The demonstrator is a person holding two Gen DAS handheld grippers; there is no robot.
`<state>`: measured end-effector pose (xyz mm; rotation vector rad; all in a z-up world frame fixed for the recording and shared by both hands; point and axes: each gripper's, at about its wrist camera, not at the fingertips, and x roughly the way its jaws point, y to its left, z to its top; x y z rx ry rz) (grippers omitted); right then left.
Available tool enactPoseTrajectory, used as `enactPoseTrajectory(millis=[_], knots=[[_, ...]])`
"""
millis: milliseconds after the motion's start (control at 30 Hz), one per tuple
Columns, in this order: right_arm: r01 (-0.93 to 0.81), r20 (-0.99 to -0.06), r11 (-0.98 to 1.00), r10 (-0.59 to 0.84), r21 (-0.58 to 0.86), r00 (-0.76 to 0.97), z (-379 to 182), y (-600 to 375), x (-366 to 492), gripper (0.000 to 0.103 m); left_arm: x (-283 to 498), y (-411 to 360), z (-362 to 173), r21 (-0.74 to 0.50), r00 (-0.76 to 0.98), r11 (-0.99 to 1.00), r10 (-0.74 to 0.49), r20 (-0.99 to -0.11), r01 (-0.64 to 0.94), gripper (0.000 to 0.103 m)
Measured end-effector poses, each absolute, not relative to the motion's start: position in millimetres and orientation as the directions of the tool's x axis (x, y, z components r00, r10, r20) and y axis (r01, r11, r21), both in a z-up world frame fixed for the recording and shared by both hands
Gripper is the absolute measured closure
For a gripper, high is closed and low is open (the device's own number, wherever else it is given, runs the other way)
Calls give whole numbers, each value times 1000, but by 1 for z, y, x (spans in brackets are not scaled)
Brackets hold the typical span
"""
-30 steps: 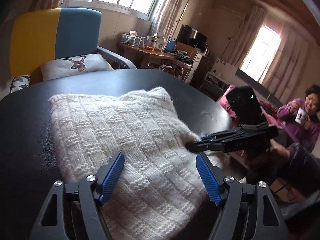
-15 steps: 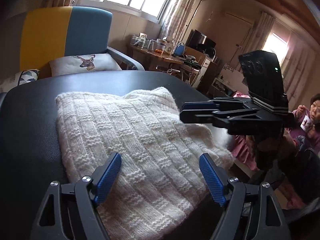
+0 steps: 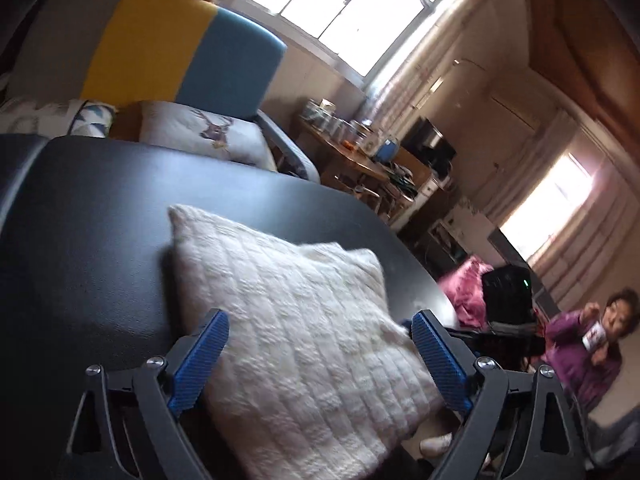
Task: Fold clothes
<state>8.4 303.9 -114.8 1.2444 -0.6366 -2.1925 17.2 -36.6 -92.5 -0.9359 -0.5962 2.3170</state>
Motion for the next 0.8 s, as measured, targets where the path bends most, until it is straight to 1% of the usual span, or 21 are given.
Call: enactPoseTrajectory(millis=[33,133,167,267,333,367,400,467,533,600,700,733,767,800], knots=[[200,-616,-728,-669,655,-416,-119,308,8,25,8,-42,-100,-599,-579,-740,644,-501,-305,9],[154,-612,-695,-700,702,-369,-135,316,4,21,-18,-54,-123,-639,-521,-736,644,-560,-222,9],[136,-625,-699,-696,702,-353,-140,316,1,20,-23,-51,-130,-646,-500,-732,651,-572,-214,9],[111,-623,-673,-725,731,-292,-154,308,-14,20,-31,-36,-147,-670,-432,-711,684,-588,-214,9],[106,-608,-646,-752,756,-255,-161,299,-26,20,-37,-26,-159,-685,-386,-697,704,-596,-213,4],[107,-595,-631,-766,768,-243,-164,296,-31,20,-39,-21,-164,-690,-368,-692,711,-599,-212,3],[109,-582,-616,-779,780,-232,-167,292,-35,19,-39,-17,-166,-688,-368,-692,711,-599,-217,1],[99,-581,-606,-789,789,-201,-167,288,-41,15,-36,-12,-165,-669,-389,-704,701,-598,-239,0],[102,-579,-602,-794,792,-187,-167,286,-41,14,-35,-4,-164,-637,-386,-727,682,-622,-256,0],[127,-579,-612,-784,780,-222,-167,280,-40,12,-34,2,-164,-610,-371,-748,662,-652,-263,1],[179,-620,-666,-743,724,-252,-161,270,-30,11,-33,7,-162,-602,-347,-757,652,-674,-255,26],[186,-636,-684,-727,706,-259,-159,267,-28,14,-32,7,-162,-610,-342,-751,659,-670,-252,32],[192,-651,-701,-711,687,-266,-157,264,-26,28,-30,8,-161,-614,-341,-746,665,-665,-257,35],[192,-647,-702,-709,686,-279,-157,262,-22,38,-28,8,-160,-618,-340,-741,670,-660,-261,41]])
